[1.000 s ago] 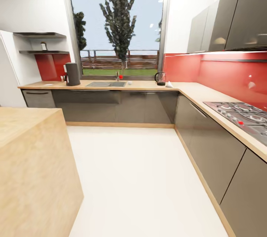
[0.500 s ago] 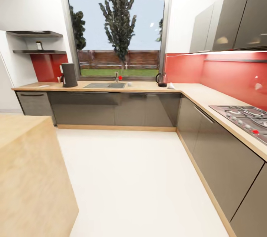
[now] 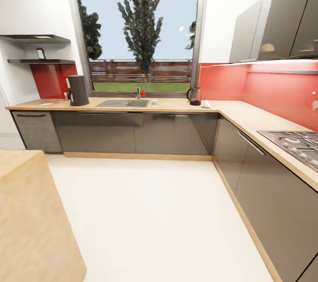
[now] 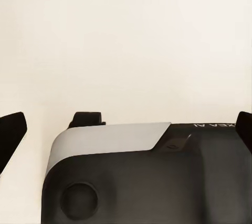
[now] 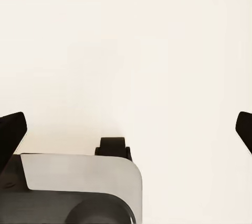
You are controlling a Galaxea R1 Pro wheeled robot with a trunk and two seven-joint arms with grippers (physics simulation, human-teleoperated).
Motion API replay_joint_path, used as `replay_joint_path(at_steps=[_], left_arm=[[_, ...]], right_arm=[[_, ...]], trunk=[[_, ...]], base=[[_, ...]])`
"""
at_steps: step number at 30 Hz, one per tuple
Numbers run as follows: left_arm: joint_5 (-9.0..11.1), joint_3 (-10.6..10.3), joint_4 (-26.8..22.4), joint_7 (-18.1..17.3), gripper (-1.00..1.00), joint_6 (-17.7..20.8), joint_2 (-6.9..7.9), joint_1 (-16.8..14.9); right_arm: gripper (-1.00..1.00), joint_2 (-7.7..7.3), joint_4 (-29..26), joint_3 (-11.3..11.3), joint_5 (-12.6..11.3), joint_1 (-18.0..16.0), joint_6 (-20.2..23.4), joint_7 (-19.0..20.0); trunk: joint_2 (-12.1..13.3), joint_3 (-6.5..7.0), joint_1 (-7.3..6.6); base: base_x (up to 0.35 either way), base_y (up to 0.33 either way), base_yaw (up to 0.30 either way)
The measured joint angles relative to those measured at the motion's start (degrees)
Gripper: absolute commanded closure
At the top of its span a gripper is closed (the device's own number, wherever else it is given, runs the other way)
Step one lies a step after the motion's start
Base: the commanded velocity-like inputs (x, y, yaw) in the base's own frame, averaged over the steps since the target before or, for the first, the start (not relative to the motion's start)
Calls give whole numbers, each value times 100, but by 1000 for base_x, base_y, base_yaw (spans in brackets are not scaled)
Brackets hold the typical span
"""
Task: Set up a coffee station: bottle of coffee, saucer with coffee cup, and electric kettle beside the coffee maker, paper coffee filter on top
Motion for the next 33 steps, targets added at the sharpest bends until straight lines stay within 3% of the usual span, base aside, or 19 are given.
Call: replay_joint_path(at_steps=[33], left_arm=[[0,2,2,0,-100,0,0,0]], right_arm=[[-100,0,0,0,2,3,0,0]], trunk=[[0,0,0]], base=[[327,0,0]])
